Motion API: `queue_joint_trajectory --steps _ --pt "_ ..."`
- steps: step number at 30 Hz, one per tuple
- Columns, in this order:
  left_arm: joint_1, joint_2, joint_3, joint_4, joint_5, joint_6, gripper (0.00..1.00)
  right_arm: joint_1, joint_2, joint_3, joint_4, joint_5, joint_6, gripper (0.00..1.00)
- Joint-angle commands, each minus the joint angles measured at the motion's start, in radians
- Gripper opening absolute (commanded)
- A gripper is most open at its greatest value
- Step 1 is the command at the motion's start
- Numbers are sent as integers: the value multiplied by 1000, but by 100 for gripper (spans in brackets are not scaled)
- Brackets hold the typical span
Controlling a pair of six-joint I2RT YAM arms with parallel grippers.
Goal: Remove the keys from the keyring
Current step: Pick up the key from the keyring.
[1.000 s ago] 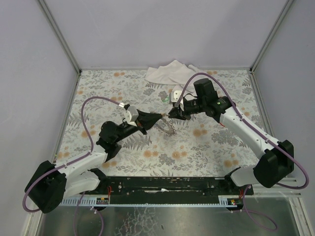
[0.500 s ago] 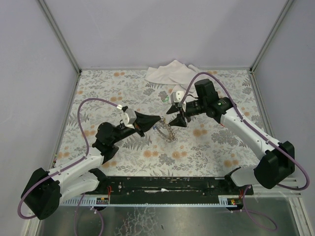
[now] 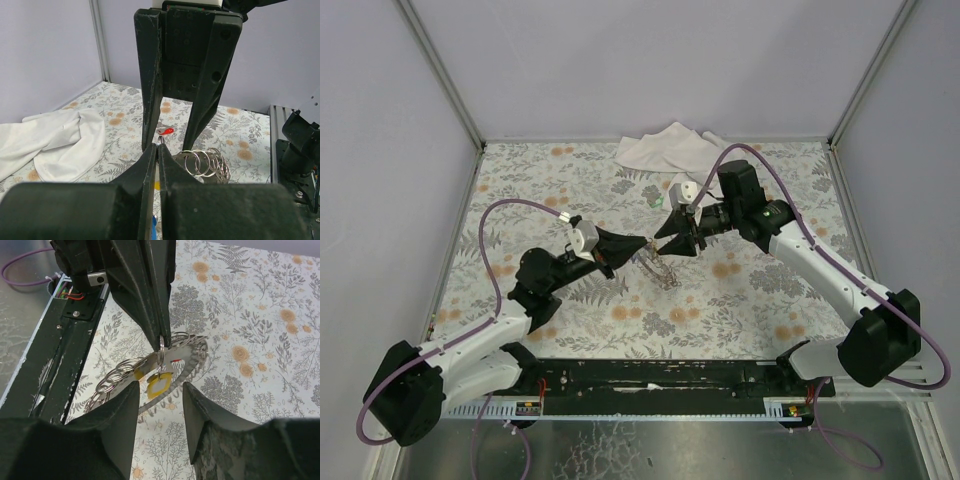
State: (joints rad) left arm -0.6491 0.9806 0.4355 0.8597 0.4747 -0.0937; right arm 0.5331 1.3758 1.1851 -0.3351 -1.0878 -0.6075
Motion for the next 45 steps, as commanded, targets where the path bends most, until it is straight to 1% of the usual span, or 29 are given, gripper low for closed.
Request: queue_joint_trajectory --steps 1,10,13,16,22,25,34,38,40,42,45 --pt "0 1 12 56 -1 -11 0 9 -30 4 73 19 55 45" --pt "0 13 16 60 17 -18 0 10 -30 4 87 21 71 36" --pt "1 13 18 60 18 -21 0 13 -29 3 89 18 71 35" --pt "0 14 19 64 22 -24 0 16 -28 3 89 6 71 36" --pt "0 14 19 87 26 -38 0 27 -18 -13 110 18 78 44" --pt "-1 13 19 98 28 -45 0 28 -14 -21 125 12 93 45" --pt "0 15 8 137 32 -65 0 37 -3 -41 187 -17 154 43" --pt "0 15 -1 153 32 -77 0 40 0 -50 208 -5 168 48" --pt "0 15 -5 166 32 -83 0 41 -1 -58 221 -3 177 49" --pt "0 16 -8 174 32 -88 0 44 -1 -62 233 -3 186 48" --pt "0 17 -11 188 34 -94 0 48 -1 -66 243 -2 193 44"
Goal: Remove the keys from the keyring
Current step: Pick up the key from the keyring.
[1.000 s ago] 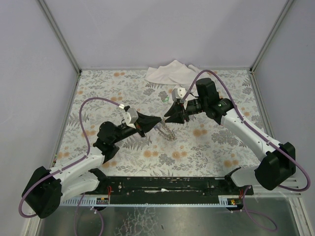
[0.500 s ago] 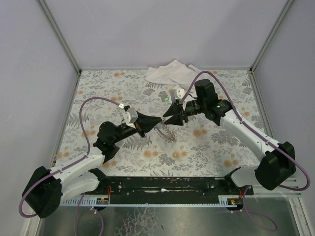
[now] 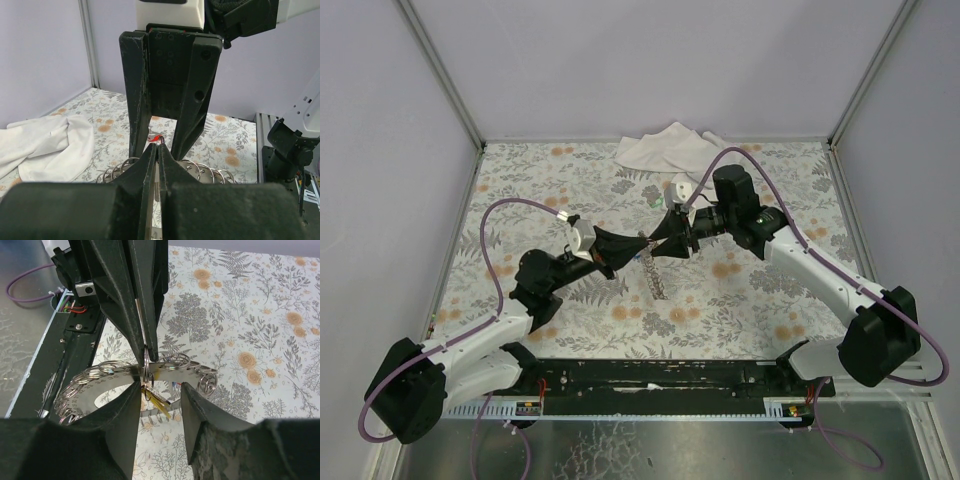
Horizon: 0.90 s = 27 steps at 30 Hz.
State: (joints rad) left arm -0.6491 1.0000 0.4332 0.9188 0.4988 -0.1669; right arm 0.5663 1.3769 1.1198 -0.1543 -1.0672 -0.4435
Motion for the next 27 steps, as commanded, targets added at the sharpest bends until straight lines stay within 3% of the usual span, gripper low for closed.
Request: queue_joint_trajectory --steps 1,4,16,25,27 --pt "0 -5 -10 128 9 -20 0 15 -2 0 60 -20 29 42" --pt "0 -7 -12 127 7 -19 0 15 -8 4 52 -18 24 37" --pt "0 -48 -47 76 -35 20 0 15 -22 84 -134 28 -134 0" --pt "0 -22 -75 40 -48 31 0 15 -34 143 -255 122 -235 0" --pt "0 -19 -87 47 -53 29 7 16 -35 147 -276 151 -261 0"
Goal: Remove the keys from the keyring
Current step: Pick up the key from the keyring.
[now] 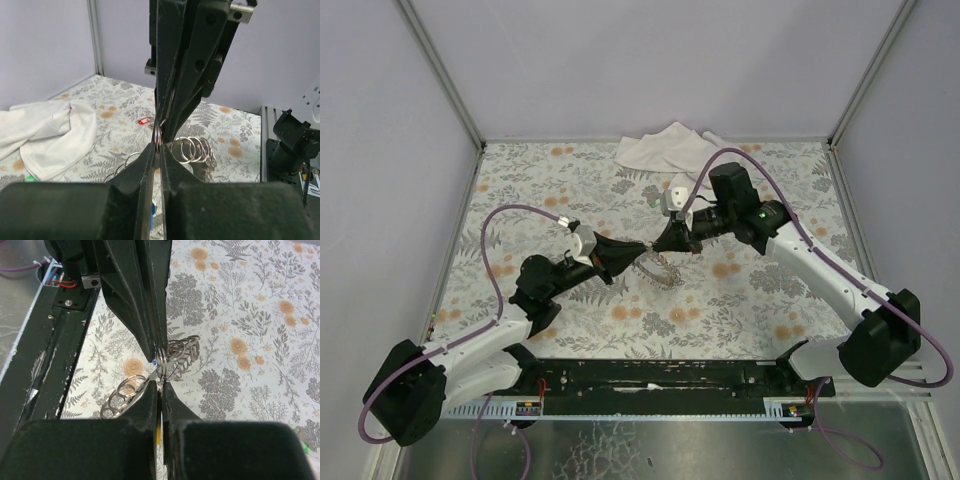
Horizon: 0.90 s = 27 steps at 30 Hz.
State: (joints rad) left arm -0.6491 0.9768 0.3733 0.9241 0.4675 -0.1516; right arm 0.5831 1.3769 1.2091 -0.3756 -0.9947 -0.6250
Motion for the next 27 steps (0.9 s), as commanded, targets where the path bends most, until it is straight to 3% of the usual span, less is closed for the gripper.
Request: queue_joint_trajectory --steps 1,6,9,18,27 --pt "0 5 -29 41 -25 14 11 0 -34 61 -64 95 -98 0" --pt "0 -4 -18 -1 -12 32 32 21 -30 72 -102 169 -150 0" --pt "0 -25 -1 -62 -5 58 39 32 -29 78 -114 193 -166 0" --pt "-1 -86 60 -274 45 299 44 61 -30 98 -171 247 -247 0" --pt "0 24 182 -350 153 488 44 78 -30 102 -198 280 -288 0"
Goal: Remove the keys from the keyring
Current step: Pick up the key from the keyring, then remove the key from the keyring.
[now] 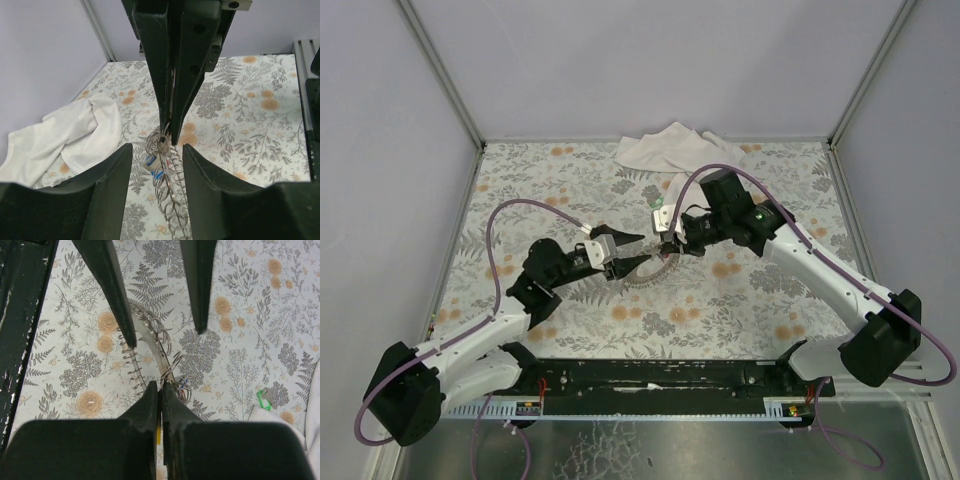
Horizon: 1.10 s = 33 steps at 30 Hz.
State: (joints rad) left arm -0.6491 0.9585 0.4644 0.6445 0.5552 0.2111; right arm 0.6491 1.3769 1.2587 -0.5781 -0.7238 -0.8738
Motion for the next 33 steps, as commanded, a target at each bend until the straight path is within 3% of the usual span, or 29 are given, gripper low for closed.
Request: queue_joint_trajectory --steps 1,8,23,33 --pt "1 57 113 -100 82 139 42 13 -30 52 4 13 -41 0" --pt "1 112 190 -194 124 179 33 17 -30 47 1 20 -51 0" --pt "2 128 239 -309 150 255 29 17 -35 51 -3 14 -50 0" --pt "2 162 293 -399 183 293 19 17 -38 49 -7 9 -55 0"
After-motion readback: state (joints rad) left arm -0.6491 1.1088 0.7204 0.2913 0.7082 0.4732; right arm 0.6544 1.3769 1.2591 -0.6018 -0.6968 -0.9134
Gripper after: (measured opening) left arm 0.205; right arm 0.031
